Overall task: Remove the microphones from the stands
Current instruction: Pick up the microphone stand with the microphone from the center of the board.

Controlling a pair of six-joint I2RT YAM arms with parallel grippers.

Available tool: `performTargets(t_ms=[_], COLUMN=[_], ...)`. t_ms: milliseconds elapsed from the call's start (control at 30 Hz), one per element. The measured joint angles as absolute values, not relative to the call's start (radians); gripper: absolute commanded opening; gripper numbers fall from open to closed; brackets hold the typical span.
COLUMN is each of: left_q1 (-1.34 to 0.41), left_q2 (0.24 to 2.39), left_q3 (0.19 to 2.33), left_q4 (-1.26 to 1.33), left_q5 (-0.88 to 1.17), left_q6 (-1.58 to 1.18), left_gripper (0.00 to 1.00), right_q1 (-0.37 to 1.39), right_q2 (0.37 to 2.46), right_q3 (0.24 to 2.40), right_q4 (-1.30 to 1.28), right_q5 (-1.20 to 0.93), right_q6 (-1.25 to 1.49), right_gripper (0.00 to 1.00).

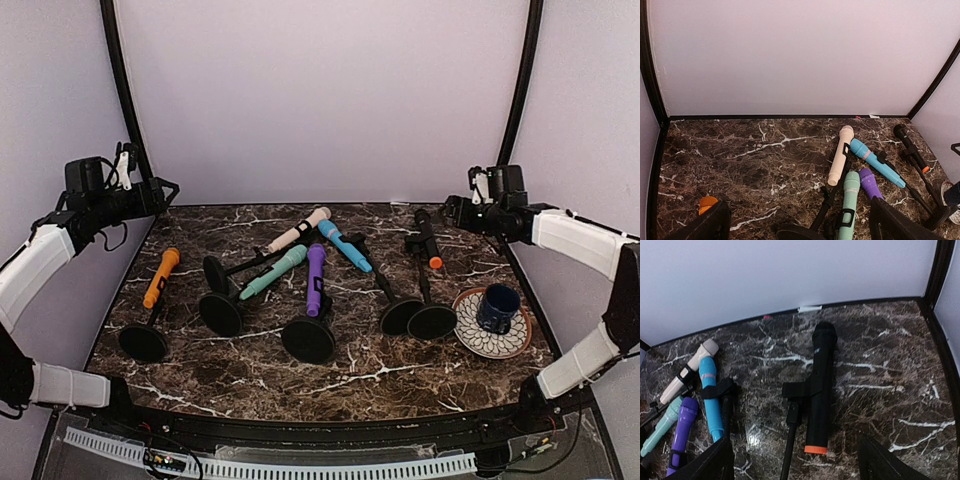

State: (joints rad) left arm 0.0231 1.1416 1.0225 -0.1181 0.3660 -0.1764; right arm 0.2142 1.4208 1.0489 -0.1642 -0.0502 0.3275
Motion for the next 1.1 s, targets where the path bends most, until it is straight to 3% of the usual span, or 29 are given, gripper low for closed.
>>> performTargets(t_ms=[300,633,1100], left_q1=[0.023,0.023,0.023], left_q2=[1.168,1.167,1.176], left_q3=[0.991,0.990,0.990], left_q4=[-0.121,-0.121,-0.121], left_q5=[0.356,0.357,0.359], left_q6=[-0.177,-0.180,-0.192], left_gripper=[0.98,0.98,0.98], right_q1=[0.357,0.397,0.411], right_q2=[1.633,1.773,1.904], right_q3=[1.087,1.132,1.220], right_q4=[-0.251,-0.271,-0.254], right_q5=[-0.039,0.059,0.164], right_q6=[0.447,0.517,0.495], right_gripper=[0.74,0.56,0.41])
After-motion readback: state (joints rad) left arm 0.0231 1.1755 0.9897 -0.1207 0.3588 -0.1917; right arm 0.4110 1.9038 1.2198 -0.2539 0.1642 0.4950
